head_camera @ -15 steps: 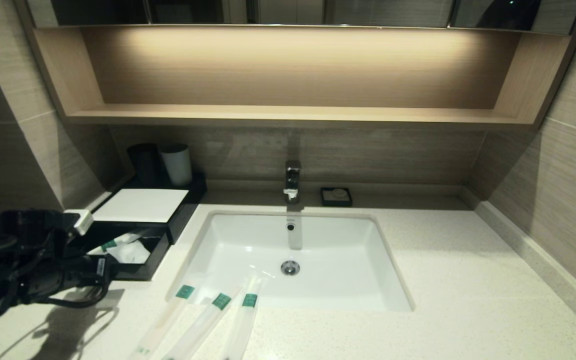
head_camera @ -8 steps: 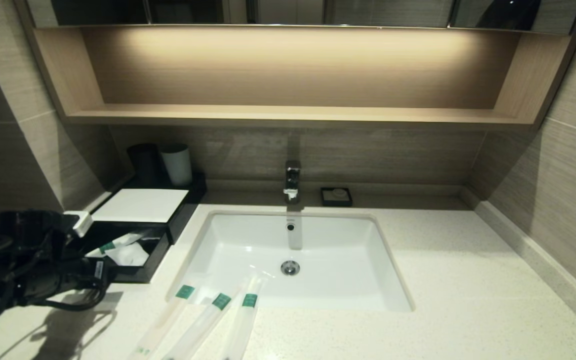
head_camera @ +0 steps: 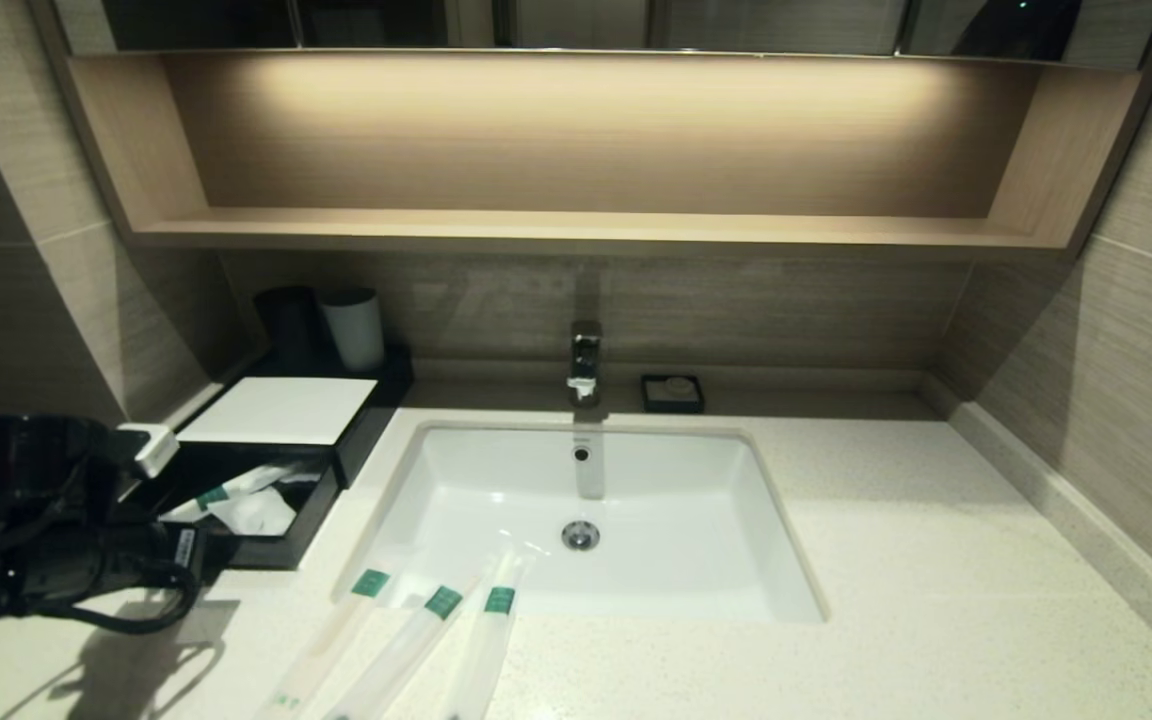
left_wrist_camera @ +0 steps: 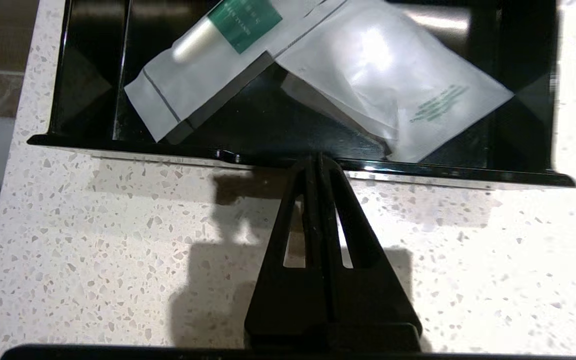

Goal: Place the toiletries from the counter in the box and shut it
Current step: Open the drawer, then pick up the bathroom toiletry

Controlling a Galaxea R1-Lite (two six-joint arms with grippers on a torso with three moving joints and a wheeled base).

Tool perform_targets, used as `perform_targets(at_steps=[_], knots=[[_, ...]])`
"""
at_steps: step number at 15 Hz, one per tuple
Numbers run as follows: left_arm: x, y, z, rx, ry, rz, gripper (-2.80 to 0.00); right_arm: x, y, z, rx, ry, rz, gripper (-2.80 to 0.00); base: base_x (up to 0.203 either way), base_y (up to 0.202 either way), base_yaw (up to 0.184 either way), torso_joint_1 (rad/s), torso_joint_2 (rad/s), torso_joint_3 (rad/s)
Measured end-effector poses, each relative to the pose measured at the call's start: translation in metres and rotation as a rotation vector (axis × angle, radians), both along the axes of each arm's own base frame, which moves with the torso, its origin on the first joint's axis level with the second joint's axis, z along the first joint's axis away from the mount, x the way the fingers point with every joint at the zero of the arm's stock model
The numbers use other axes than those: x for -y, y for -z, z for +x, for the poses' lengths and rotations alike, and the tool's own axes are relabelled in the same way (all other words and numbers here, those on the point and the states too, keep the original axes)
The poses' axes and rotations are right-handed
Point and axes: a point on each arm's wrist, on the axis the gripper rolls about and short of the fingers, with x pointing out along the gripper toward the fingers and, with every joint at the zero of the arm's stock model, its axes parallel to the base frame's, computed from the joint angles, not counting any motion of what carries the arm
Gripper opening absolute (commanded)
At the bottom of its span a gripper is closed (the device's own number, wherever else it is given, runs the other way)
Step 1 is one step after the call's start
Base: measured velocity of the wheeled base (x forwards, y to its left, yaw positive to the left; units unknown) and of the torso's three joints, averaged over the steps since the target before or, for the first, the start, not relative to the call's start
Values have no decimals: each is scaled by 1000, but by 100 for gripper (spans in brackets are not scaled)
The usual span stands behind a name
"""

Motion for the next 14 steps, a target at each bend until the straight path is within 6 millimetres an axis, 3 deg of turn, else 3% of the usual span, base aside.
perform_targets(at_steps=[7, 14], knots=[[6, -33, -24, 40, 17, -3, -280, 0, 0, 0, 0, 0, 0, -280, 0, 0, 0, 0, 0, 0], [36, -44, -38, 25, 188, -68, -280, 0, 0, 0, 0, 0, 0, -280, 0, 0, 0, 0, 0, 0]])
